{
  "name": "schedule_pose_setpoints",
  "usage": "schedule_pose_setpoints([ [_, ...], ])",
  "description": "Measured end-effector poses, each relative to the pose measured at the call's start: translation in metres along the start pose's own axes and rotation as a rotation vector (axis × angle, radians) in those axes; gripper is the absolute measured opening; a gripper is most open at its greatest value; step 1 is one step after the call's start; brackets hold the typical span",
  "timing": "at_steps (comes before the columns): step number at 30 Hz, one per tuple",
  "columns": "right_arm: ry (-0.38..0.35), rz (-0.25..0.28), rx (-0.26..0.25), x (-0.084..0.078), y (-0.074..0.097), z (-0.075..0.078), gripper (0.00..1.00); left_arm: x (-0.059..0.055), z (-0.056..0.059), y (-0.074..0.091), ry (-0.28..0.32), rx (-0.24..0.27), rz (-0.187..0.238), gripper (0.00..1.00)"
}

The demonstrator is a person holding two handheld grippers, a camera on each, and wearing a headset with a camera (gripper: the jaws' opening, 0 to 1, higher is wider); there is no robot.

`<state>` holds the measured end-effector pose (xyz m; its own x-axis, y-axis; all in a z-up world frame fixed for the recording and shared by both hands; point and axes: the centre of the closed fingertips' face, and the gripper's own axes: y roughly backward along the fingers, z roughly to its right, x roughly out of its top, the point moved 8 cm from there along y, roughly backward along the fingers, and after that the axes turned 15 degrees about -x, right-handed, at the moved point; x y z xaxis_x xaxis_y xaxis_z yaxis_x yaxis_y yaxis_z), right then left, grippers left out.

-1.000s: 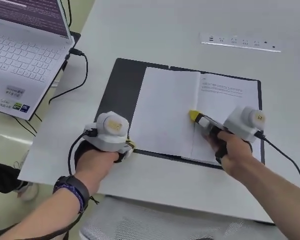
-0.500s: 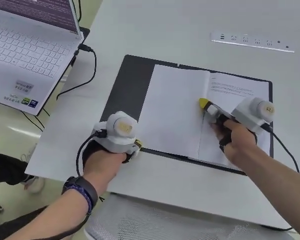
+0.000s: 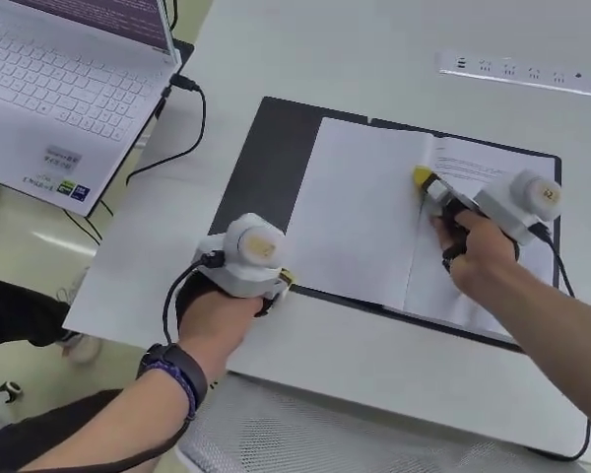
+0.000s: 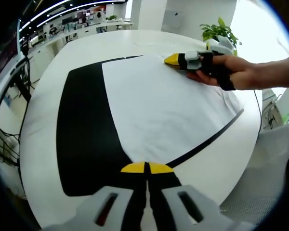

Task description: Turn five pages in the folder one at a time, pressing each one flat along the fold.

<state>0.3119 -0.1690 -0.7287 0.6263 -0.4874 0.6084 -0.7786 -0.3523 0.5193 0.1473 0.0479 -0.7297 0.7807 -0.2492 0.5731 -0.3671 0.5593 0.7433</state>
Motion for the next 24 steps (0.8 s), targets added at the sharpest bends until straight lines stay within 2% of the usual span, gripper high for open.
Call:
schedule_pose_setpoints([
  [4, -0.013, 0.023, -0.024, 0.004, -0.002, -0.004, 0.00, 0.000, 0.001, -0.001, -0.017, 0.002, -0.008, 0.00],
  [6, -0.015, 0.038, -0.038, 0.005, -0.003, -0.005, 0.00, 0.000, 0.001, -0.001, -0.003, 0.008, 0.008, 0.00],
  [8, -0.024, 0.052, -0.050, 0.006, -0.004, -0.006, 0.00, -0.002, 0.000, 0.000, 0.036, 0.010, 0.038, 0.00],
  [16, -0.050, 0.075, -0.064, 0.015, -0.015, -0.006, 0.00, -0.002, 0.001, -0.001, 0.019, 0.016, 0.041, 0.00],
  [19, -0.048, 0.093, -0.083, 0.019, -0.020, -0.005, 0.00, -0.003, 0.000, 0.000, 0.039, 0.008, 0.055, 0.00],
  [24, -0.064, 0.109, -0.093, 0.027, -0.037, 0.004, 0.00, -0.004, 0.000, 0.000, 0.038, 0.007, 0.058, 0.00],
])
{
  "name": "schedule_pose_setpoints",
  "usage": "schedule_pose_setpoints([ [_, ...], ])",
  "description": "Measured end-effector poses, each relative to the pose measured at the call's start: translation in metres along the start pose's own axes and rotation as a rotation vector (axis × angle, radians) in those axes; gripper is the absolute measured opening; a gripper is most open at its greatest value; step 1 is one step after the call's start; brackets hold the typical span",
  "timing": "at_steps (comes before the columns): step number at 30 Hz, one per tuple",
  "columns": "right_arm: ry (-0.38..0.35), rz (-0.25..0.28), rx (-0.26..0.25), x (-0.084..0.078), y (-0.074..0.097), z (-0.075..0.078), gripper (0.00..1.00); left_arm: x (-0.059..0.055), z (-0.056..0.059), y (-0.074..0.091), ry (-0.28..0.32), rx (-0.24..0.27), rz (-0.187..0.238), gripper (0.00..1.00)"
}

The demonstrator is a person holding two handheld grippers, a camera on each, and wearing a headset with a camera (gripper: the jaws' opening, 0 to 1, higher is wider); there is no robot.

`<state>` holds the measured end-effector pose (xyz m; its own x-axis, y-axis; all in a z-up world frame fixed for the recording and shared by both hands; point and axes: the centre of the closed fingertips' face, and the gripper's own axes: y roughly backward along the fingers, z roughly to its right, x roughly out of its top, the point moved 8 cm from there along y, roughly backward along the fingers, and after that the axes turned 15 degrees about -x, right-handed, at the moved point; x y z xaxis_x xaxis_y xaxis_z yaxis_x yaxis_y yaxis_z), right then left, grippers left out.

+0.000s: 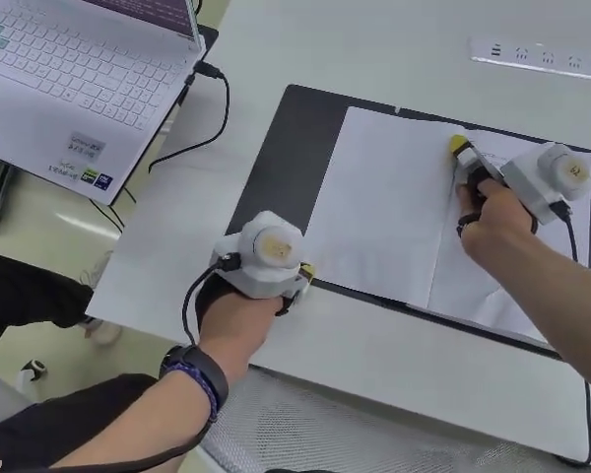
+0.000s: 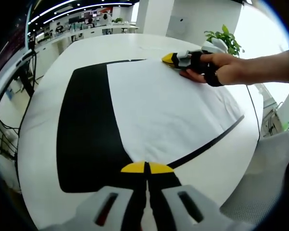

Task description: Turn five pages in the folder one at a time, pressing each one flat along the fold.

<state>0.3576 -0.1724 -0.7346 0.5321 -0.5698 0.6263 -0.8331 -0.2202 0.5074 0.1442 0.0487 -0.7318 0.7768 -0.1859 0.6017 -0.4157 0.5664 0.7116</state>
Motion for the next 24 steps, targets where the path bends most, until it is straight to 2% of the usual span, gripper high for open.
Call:
schedule_pose_setpoints([
  [6, -0.042, 0.011, -0.013, 0.006, -0.014, 0.002, 0.00, 0.000, -0.001, 0.001, 0.004, -0.005, 0.004, 0.00],
  [12, 0.003, 0.001, -0.027, 0.010, -0.027, -0.002, 0.00, 0.000, -0.001, 0.001, 0.008, -0.003, 0.002, 0.00],
  [16, 0.016, -0.004, -0.017, 0.010, -0.027, -0.002, 0.00, 0.000, 0.000, 0.001, 0.011, -0.001, 0.005, 0.00],
  [22, 0.086, -0.009, 0.011, 0.003, -0.015, -0.004, 0.00, 0.000, -0.002, 0.002, 0.027, -0.011, 0.013, 0.00],
  [24, 0.092, -0.014, 0.017, 0.002, -0.020, 0.001, 0.00, 0.000, -0.002, 0.002, 0.024, -0.013, 0.010, 0.00],
])
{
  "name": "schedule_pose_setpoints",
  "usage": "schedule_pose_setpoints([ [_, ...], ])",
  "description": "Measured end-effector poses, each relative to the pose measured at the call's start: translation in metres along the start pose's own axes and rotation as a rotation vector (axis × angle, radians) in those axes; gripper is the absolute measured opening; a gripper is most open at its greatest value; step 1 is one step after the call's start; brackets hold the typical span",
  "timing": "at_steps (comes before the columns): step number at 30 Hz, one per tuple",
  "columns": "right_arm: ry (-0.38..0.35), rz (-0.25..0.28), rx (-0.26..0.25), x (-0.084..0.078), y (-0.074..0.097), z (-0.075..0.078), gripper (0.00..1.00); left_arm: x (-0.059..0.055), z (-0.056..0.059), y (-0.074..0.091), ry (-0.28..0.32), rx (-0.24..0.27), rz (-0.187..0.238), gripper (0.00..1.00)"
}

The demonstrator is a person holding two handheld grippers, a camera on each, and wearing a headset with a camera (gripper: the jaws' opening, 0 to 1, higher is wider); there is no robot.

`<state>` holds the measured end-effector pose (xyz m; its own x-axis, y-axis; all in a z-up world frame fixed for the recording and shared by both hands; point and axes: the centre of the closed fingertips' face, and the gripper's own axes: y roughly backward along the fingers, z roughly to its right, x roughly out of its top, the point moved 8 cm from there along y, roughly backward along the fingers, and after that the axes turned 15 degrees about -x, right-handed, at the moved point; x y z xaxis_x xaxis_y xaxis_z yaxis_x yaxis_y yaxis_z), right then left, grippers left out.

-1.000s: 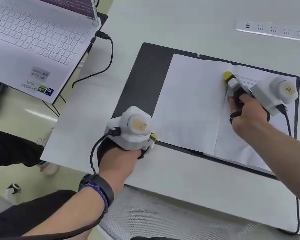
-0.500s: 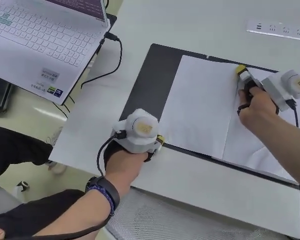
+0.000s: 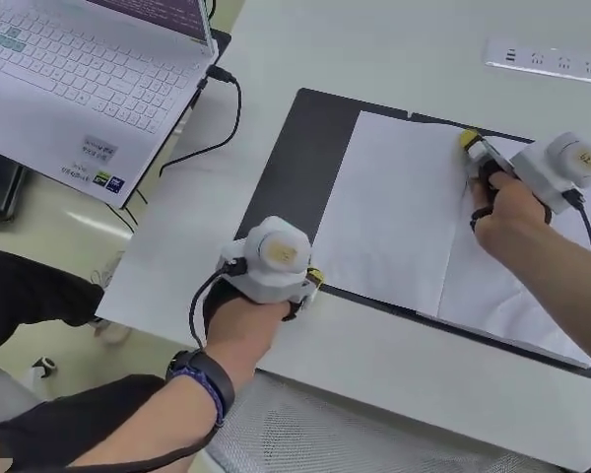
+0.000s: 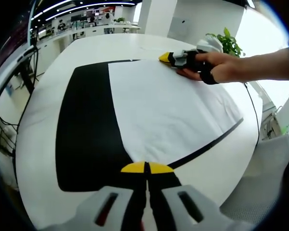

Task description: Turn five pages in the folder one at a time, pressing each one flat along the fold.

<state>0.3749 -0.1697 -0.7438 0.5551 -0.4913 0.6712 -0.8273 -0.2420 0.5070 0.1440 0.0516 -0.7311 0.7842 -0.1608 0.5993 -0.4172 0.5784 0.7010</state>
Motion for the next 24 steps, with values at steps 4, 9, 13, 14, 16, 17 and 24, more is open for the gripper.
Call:
schedule_pose_setpoints([
  [4, 0.010, -0.006, 0.014, -0.006, 0.008, -0.001, 0.00, 0.000, 0.000, 0.000, -0.005, 0.001, -0.003, 0.00],
  [9, 0.037, -0.020, 0.062, -0.016, 0.028, -0.004, 0.00, 0.000, 0.000, 0.000, 0.003, -0.001, 0.002, 0.00],
  [13, 0.047, -0.027, 0.076, -0.023, 0.044, -0.007, 0.00, 0.000, 0.000, 0.000, 0.007, -0.004, 0.002, 0.00],
  [14, 0.046, -0.028, 0.078, -0.024, 0.047, -0.007, 0.00, 0.000, 0.000, 0.000, 0.006, -0.004, 0.003, 0.00],
  [16, 0.046, -0.032, 0.079, -0.026, 0.054, -0.008, 0.00, 0.000, 0.000, 0.000, 0.004, -0.003, 0.004, 0.00],
  [17, 0.046, -0.034, 0.080, -0.027, 0.056, -0.008, 0.00, 0.000, 0.000, 0.000, 0.005, -0.003, 0.006, 0.00],
  [24, 0.060, -0.045, 0.087, -0.035, 0.075, -0.003, 0.00, 0.000, 0.000, 0.000, -0.008, -0.007, 0.006, 0.00],
])
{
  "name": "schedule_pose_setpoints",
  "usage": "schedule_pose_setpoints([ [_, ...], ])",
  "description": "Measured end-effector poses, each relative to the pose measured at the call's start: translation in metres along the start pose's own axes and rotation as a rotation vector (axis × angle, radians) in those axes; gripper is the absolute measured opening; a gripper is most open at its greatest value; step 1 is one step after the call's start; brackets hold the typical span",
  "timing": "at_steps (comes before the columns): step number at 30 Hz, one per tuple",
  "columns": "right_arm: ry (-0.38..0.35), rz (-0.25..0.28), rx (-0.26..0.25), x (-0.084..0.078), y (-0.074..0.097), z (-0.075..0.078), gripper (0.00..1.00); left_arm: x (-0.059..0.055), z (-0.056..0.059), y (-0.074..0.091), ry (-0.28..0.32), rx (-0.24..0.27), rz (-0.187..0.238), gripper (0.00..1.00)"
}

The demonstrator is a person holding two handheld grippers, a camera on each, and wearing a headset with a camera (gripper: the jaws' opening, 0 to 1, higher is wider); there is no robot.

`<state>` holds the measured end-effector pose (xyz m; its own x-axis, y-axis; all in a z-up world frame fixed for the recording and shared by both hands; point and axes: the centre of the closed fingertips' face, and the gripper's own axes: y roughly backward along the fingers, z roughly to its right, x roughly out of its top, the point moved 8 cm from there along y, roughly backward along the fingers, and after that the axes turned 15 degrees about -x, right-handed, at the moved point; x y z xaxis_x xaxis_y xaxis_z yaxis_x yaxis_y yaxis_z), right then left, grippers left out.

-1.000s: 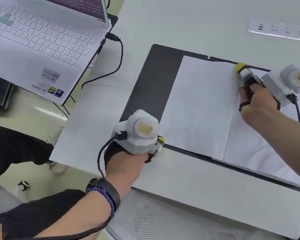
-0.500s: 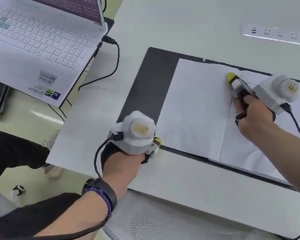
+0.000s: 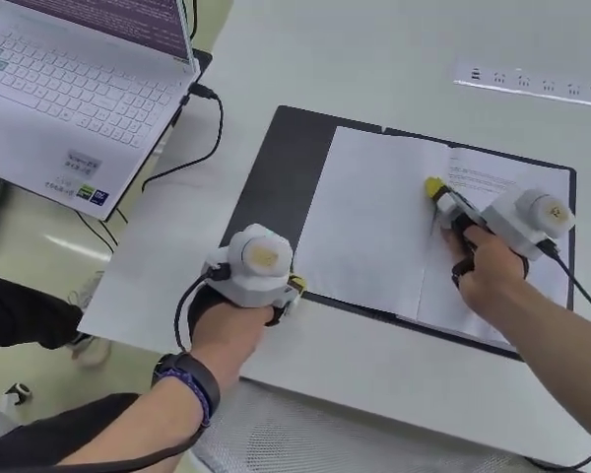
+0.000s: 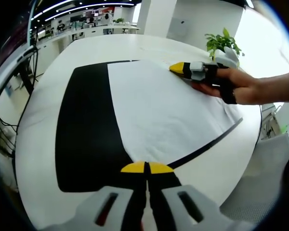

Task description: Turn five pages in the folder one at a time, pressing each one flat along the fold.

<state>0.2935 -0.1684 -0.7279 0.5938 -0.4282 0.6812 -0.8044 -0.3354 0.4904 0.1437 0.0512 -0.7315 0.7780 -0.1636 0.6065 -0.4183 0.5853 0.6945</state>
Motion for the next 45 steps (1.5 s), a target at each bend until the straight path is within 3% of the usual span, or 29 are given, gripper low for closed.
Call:
schedule_pose_setpoints([
  [15, 0.041, -0.024, 0.032, -0.024, 0.033, 0.010, 0.00, -0.002, 0.000, 0.000, -0.010, -0.004, 0.020, 0.00],
  [20, 0.136, -0.079, 0.075, -0.036, 0.051, 0.011, 0.00, -0.002, 0.001, 0.000, -0.024, -0.003, 0.017, 0.00],
  [29, 0.133, -0.100, 0.091, -0.050, 0.063, 0.013, 0.00, -0.003, 0.001, 0.000, -0.040, -0.003, 0.017, 0.00],
  [32, 0.171, -0.128, 0.113, -0.058, 0.069, 0.014, 0.00, -0.004, 0.001, 0.000, -0.044, -0.002, 0.020, 0.00],
  [45, 0.208, -0.171, 0.144, -0.081, 0.092, 0.018, 0.00, -0.004, 0.002, 0.002, -0.069, -0.001, 0.014, 0.00],
])
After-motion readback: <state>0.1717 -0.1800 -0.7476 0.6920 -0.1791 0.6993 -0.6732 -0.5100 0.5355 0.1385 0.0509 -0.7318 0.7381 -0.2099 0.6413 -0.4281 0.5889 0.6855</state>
